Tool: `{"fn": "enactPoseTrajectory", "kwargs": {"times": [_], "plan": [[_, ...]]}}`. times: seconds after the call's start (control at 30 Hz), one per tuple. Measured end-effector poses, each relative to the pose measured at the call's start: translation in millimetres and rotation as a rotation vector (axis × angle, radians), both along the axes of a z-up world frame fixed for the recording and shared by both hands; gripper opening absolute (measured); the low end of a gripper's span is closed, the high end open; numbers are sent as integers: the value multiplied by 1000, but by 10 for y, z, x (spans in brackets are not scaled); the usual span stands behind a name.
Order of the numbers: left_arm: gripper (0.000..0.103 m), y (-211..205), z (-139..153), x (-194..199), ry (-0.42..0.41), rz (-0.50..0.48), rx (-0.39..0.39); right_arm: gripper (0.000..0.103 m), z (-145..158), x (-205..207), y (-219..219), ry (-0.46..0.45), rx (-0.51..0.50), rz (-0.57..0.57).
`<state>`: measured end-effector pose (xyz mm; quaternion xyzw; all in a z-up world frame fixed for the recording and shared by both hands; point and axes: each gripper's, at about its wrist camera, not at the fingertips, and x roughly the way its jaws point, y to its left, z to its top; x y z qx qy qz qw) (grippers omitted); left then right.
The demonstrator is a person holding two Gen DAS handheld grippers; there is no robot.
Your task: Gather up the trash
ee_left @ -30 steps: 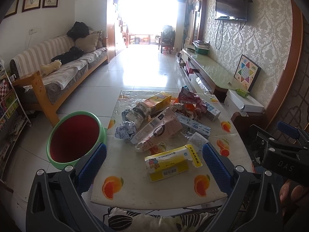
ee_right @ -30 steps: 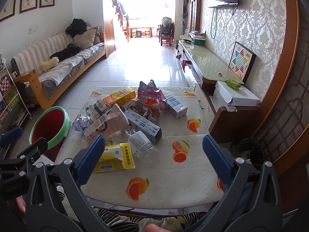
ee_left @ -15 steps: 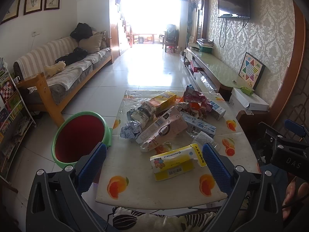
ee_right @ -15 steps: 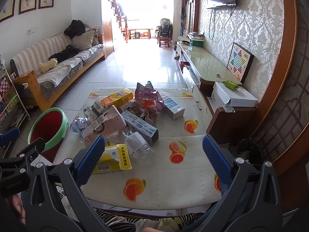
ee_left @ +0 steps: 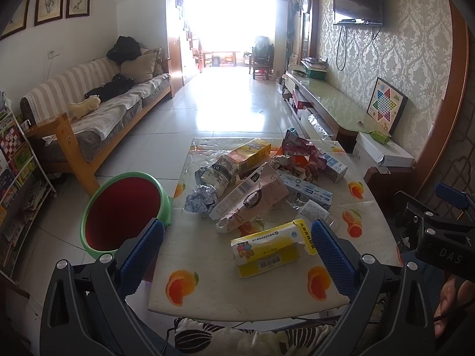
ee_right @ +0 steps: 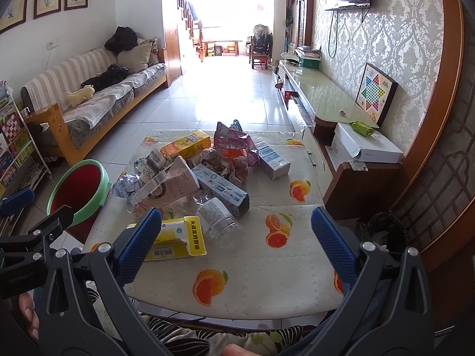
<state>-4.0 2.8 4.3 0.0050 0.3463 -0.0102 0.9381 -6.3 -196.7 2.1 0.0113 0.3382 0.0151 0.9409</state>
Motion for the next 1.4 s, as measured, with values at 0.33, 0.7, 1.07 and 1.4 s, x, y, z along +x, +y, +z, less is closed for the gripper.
{"fn": "enactPoseTrajectory", "kwargs": {"times": [0.33,0.7,1.07,1.4], "plan": [[95,12,-33,2,6,7,-7,100,-22,20,-31,8,-21,-25],[95,20,-171,95,61,-54,-18,100,-125,88,-150,41,-18,-39],[95,-44,-510,440,174,-131,39,100,-405,424,-227,107,-5,-5],[95,-464,-1012,828,319,-418,161,100,-758,680,-344,192,5,10]]}}
